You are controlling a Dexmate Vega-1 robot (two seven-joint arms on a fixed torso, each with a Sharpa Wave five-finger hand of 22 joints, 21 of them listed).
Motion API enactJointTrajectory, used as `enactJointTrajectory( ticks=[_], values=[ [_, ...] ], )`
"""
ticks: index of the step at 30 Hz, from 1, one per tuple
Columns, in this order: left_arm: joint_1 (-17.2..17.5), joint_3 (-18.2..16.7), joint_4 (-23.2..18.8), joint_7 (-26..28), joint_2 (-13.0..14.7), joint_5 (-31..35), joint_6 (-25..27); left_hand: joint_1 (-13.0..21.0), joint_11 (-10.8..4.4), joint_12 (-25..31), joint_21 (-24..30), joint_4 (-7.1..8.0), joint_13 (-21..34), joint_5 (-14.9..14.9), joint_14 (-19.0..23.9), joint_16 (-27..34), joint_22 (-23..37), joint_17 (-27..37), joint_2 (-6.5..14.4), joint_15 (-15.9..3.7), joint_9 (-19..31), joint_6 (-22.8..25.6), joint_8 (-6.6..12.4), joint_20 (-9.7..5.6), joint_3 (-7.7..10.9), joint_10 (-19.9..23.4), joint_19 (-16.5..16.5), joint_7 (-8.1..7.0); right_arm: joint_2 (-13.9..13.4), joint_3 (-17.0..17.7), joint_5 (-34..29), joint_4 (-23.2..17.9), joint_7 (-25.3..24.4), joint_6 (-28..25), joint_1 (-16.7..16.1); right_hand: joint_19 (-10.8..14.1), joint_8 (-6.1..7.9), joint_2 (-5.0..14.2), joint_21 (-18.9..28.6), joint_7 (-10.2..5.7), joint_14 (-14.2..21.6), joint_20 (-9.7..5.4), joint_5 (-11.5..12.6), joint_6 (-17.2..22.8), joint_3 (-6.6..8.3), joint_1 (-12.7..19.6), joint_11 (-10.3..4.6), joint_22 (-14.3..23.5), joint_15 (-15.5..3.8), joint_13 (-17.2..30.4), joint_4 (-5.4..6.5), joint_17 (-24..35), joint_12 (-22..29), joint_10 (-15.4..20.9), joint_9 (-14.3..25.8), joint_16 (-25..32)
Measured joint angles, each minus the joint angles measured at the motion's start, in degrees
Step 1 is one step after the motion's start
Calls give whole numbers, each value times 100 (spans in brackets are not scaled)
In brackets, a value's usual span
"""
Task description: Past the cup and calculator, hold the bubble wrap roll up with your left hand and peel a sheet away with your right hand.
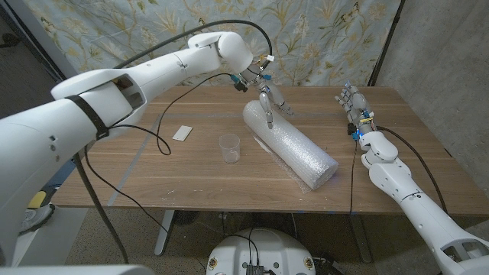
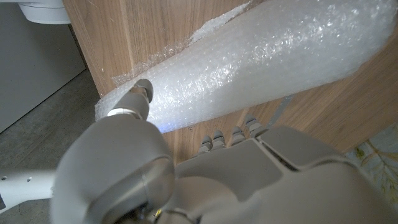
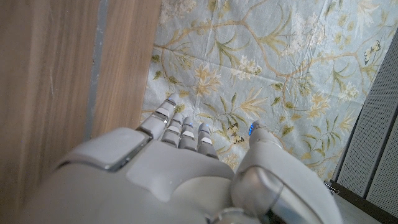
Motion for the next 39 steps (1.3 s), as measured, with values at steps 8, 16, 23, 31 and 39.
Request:
enactJointTrajectory(
  ticks=[8, 16, 23, 31, 39],
  values=[
    [3, 24, 143, 481, -7, 365, -474, 22, -29, 0, 0, 0, -1, -44, -21, 0, 0, 0, -22, -41, 0, 0, 0, 0, 0, -30, 0, 0, 43, 29, 60, 159, 124, 89, 2, -18, 29, -8, 0, 0, -32, -19, 0, 0, 0, -53, -20, 0, 32, 0, 0, 0, 0, -20, 0, 0],
    [67, 64, 249, 793, -42, 591, -668, 22, -61, 45, 0, 24, -1, -66, -21, 0, 0, 0, -22, -40, 0, 0, 0, 0, -24, 0, 0, 0, 83, 34, 108, 319, 204, 148, 51, -18, 28, -8, 0, 0, -32, -19, 0, 0, -1, -53, 1, 0, 32, -1, -1, -1, 26, -41, 0, 0],
    [82, 121, 410, 928, -140, 662, -779, 44, -61, 45, 0, 24, -1, -111, -21, 0, 0, 0, -44, -40, 0, 0, 0, -12, -72, 0, -13, 0, 111, 40, 147, 435, 247, 187, 89, -49, 28, -8, 0, 0, -32, 12, 0, 1, -25, -53, 1, 0, 32, -1, -25, -1, 26, -41, 0, 0],
    [34, 224, 639, 1052, -311, 726, -919, 44, -60, 45, 1, 24, -2, -111, -21, 0, 0, 0, -44, -40, 0, 0, 0, -11, -72, 0, -12, 0, 130, 53, 181, 519, 268, 204, 117, -50, 28, -8, 0, -5, -31, 10, 0, -4, -7, -53, 1, 0, 32, -1, -42, -1, 26, -41, 1, 44],
    [-31, 348, 837, 1137, -466, 774, -1025, 12, -60, 44, 1, 48, -2, -155, -21, 0, 0, 0, -75, -40, 0, 0, 0, -11, -96, 0, -12, 1, 131, 70, 208, 568, 281, 215, 128, -69, 28, -8, 0, 10, -31, -9, 0, -51, 0, -52, 0, 0, 31, -1, -48, -2, 26, -41, 1, 44]
  ],
)
